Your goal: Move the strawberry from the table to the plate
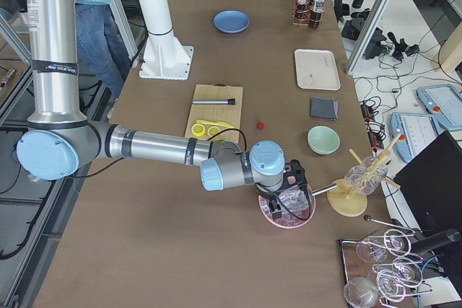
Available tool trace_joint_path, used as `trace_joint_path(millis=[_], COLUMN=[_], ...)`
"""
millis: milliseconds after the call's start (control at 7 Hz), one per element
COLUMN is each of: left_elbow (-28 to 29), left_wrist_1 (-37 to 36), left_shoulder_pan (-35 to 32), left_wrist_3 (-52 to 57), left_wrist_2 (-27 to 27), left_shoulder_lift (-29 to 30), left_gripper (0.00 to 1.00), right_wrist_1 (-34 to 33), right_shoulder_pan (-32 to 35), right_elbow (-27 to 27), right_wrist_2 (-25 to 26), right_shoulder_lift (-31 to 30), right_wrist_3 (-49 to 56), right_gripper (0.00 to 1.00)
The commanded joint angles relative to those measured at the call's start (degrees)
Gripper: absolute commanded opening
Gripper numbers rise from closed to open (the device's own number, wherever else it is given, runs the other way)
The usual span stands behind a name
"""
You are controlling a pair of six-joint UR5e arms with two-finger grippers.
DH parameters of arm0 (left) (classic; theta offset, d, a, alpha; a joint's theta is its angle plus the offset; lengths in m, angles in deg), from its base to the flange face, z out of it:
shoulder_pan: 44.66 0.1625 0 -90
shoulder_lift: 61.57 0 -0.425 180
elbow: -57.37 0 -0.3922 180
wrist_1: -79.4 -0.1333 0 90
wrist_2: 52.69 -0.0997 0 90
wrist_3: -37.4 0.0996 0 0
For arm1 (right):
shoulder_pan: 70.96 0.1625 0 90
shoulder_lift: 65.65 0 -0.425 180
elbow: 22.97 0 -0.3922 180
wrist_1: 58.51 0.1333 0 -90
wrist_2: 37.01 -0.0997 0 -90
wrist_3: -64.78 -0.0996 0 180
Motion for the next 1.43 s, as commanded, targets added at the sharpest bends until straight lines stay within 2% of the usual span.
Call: trace_joint_path(millis=[0, 286, 429, 571, 857, 1143, 1286], left_elbow=[0.0, -0.2, -0.1, -0.1, -0.1, -0.2, -0.2], left_wrist_1=[13.1, 14.2, 15.2, 15.3, 17.8, 21.8, 22.0], left_shoulder_pan=[7.1, 12.9, 16.5, 18.1, 21.3, 30.8, 33.1], left_wrist_3=[-14.2, -15.8, -17.8, -18.5, -20.9, -27.3, -27.8], left_wrist_2=[-6.5, -10.9, -15.0, -16.3, -16.5, -25.3, -27.3], left_shoulder_lift=[-5.2, -6.6, -6.8, -6.8, -7.5, -7.7, -7.7], left_gripper=[0.97, 0.97, 0.97, 0.97, 0.97, 0.97, 0.97], right_wrist_1=[0.2, 2.6, 8.1, 11.3, 12.5, 12.6, 12.6], right_shoulder_pan=[-2.3, -4.2, -5.7, -7.1, -7.8, -7.9, -7.9], right_elbow=[-3.9, -4.2, -4.1, -4.1, -4.1, -4.1, -4.1], right_wrist_2=[0.0, 0.1, 0.4, 0.7, 1.0, 1.0, 1.0], right_shoulder_lift=[-0.7, -1.0, -2.1, -3.0, -3.6, -3.8, -3.8], right_wrist_3=[-10.4, -13.9, -19.5, -22.5, -22.6, -22.6, -22.6], right_gripper=[1.0, 1.0, 0.99, 0.99, 0.99, 0.99, 0.99])
